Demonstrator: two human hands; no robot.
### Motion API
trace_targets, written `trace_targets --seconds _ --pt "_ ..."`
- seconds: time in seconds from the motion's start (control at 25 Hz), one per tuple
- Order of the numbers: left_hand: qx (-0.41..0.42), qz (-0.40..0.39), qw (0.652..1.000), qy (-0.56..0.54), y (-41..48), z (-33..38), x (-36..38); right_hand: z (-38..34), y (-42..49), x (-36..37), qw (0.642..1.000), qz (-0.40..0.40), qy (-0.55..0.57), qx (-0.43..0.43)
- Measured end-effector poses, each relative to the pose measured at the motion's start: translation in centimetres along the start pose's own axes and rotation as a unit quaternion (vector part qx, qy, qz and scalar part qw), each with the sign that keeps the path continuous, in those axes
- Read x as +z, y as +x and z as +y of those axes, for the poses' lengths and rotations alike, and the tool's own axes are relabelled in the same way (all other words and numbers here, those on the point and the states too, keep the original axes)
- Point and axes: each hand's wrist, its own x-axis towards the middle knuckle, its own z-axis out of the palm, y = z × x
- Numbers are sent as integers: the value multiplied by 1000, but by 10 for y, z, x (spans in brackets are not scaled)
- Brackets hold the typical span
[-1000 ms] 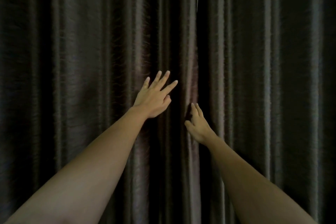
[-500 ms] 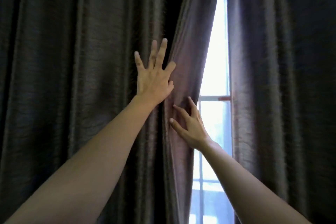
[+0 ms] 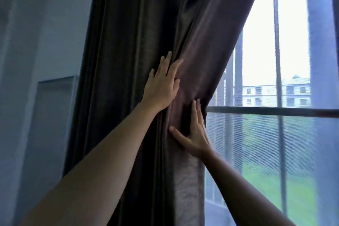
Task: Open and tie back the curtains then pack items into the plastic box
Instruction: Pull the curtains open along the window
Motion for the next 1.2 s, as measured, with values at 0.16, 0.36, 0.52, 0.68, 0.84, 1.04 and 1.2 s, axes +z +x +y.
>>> trace_targets --seconds 0.16,0.36,0.52,0.68,0.84,1.04,1.2 --pt "-18 -12 999 28 -6 -42 -1 -9 20 48 999 -3 38 -23" --pt "-44 18 993 108 -6 -104 -2 -22 54 113 994 -36 96 -41" --pt "-64 52 983 162 -4 -155 -2 -34 81 160 990 -57 121 -45" --pt "-138 35 981 133 -4 -219 -2 -48 107 209 986 -104 124 -45" --pt "-219 11 973 71 -6 -277 4 -56 132 256 982 -132 127 -50" --pt "-306 -18 941 -146 -17 -355 20 -63 161 320 974 -171 141 -40" --pt "-340 -80 922 -168 -29 -401 37 -64 175 352 967 -188 170 -30"
